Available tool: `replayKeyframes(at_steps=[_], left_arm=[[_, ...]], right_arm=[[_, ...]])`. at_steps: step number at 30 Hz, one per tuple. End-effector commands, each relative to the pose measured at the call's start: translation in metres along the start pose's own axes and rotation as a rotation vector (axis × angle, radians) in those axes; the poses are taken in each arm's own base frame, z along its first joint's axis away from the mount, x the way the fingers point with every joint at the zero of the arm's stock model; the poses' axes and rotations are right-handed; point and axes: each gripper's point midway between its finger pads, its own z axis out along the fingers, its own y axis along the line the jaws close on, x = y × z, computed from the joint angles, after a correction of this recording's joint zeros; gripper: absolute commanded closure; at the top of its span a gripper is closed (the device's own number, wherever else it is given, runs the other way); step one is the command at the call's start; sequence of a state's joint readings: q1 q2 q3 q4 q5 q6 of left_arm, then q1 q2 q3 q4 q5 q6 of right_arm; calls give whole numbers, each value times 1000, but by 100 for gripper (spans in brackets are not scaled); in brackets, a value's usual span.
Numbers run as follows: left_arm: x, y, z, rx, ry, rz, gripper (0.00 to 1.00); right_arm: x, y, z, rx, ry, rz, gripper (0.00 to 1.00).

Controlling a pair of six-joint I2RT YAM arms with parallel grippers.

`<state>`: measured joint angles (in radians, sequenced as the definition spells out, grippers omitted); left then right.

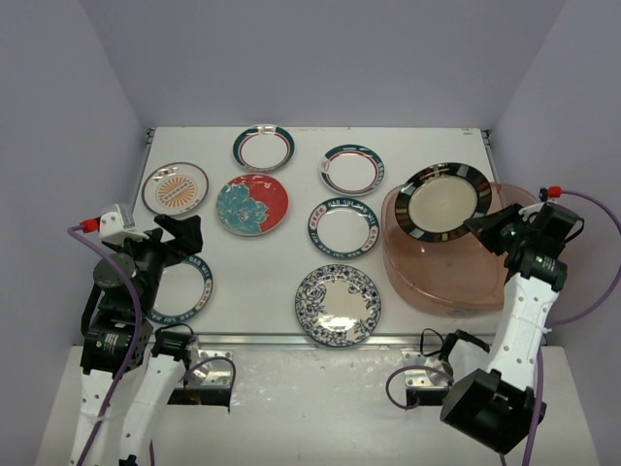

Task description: Place the plates into the plastic bin on the countertop

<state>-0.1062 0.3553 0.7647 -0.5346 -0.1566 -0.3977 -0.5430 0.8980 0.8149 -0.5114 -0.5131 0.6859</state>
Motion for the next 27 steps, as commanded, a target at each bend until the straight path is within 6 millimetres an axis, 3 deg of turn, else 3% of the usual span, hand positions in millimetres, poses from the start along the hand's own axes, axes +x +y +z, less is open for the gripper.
replayKeyframes(at_steps=[1,14,23,25,27], left_arm=[[-10,-6,0,21,-39,-3,0],[-11,-3,1,3,-43,-12,0],[-9,-2,2,-2,-35,-11,0],[-9,-2,2,-5,-35,-13,0],[-8,-2,3,-5,-29,-12,0]], right_arm=[[-24,4,-13,14,-164,-24,100],[28,-32,-1,40,-84,16,100],[36,-51,11,82,-69,43,100],[38,-57,17,99,-42,45,84],[38,-59,20,108,-26,51,57]])
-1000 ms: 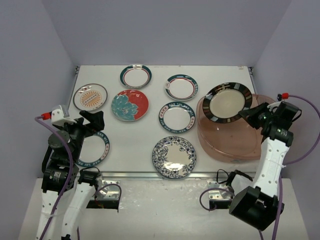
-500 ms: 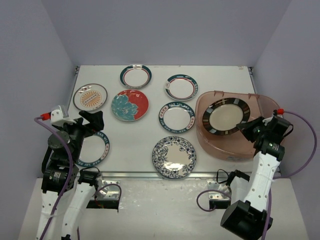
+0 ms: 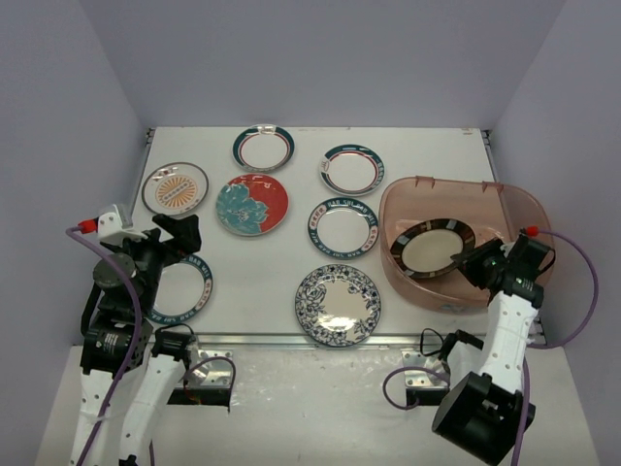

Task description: Place the plates into the plastic bin on the countertop

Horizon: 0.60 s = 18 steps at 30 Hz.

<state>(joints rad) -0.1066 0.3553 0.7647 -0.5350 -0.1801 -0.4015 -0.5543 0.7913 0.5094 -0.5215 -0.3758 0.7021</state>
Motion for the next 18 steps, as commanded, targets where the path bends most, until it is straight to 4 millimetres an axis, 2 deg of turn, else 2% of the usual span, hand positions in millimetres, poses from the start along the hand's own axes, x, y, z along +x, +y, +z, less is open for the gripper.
replayKeyframes(at_steps=[1,2,4,6,7,9,10,12,14,16,17,18], left_arm=[[-5,-6,5,15,-10,-7,0],[-4,-7,6,17,-2,-5,0],[4,-11,12,32,41,3,0],[12,-16,18,51,97,16,0],[16,-17,19,50,115,14,0],[36,-23,27,63,228,-21,0],[53,-30,29,98,308,-39,0],[103,-46,30,202,510,-118,0],[132,-52,29,251,606,-190,0],[157,-54,29,275,669,-262,0],[173,-51,25,272,704,-275,0],[173,-55,24,286,705,-279,0]], right_arm=[[-38,31,1,-110,-98,-57,42],[-39,32,0,-105,-97,-54,35],[-41,32,-1,-95,-102,-40,13],[-47,35,-6,-89,-123,-43,3],[-50,37,-8,-86,-131,-42,1],[-60,45,-17,-86,-156,-48,1],[-62,47,-20,-85,-161,-35,1],[-73,51,-31,-54,-200,29,1],[-78,56,-39,-35,-204,96,1],[-87,72,-52,-58,-213,126,1],[-86,84,-56,-110,-193,110,1],[-84,100,-61,-194,-170,83,1]])
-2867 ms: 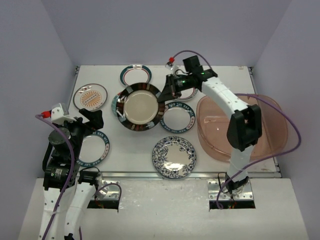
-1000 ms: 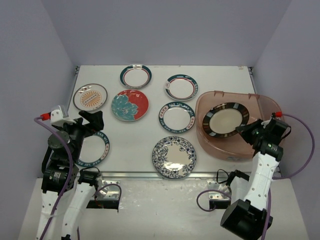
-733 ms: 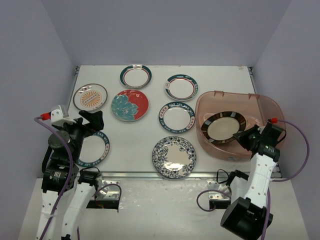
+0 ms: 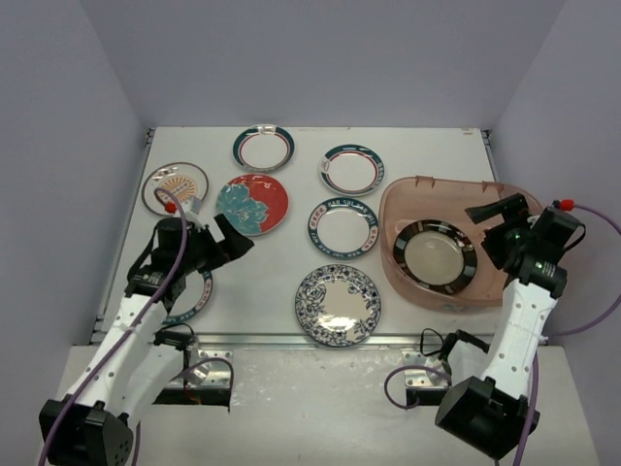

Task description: Place the plates into the plastic bin on the countertop

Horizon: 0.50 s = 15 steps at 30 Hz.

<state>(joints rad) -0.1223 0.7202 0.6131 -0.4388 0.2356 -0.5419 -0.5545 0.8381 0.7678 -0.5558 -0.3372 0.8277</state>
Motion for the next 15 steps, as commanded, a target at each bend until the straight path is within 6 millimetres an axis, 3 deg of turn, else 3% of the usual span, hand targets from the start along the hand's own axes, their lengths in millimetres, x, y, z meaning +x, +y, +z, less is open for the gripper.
replayKeyframes(at_steps=[1,2,6,7,8,12,14,15], left_arm=[[43,-22,11,159,140,-101,0],[58,-18,17,147,165,-102,0],[94,-37,29,215,276,-74,0],[97,-36,34,212,280,-72,0],[111,-43,39,231,322,-59,0],[145,-55,59,285,404,-36,0],[159,-48,76,217,444,-11,2],[164,-51,81,215,459,3,8]], right_arm=[[-11,69,-29,-259,22,10,1],[-1,114,-56,-510,100,-48,1],[34,172,-117,-835,227,-285,1],[38,172,-121,-847,227,-295,1],[55,193,-153,-1057,238,-412,1],[86,195,-180,-1188,367,-490,1],[93,192,-176,-1168,384,-514,1],[94,193,-178,-1165,381,-525,1]])
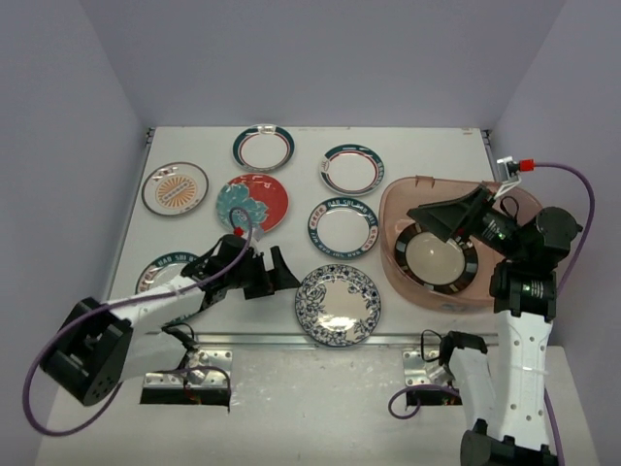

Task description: Place the plates into the plastic bin on the countertop

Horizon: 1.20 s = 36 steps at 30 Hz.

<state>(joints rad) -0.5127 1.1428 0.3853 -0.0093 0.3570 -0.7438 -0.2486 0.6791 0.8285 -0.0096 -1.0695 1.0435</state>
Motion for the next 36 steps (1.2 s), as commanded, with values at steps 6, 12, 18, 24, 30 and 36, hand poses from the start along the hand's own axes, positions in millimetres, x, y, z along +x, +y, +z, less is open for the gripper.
replayKeyframes(at_steps=[6,12,18,24,30,36], left_arm=[[12,-4,65,-26,88,59,47],[23,18,76,-111,118,57,76],[19,22,64,-152,70,75,100],[-32,-38,-13,-26,-222,58,100],[-87,-88,-94,34,-434,57,100],[-112,-151,-153,235,-520,44,100]], right_arm=[[22,23,0,-124,114,-120,1],[27,7,6,-131,141,-81,1],[26,1,9,-115,136,-46,1],[30,9,9,-230,100,104,1],[27,-11,19,-166,137,132,5],[34,-40,29,42,228,-80,7]])
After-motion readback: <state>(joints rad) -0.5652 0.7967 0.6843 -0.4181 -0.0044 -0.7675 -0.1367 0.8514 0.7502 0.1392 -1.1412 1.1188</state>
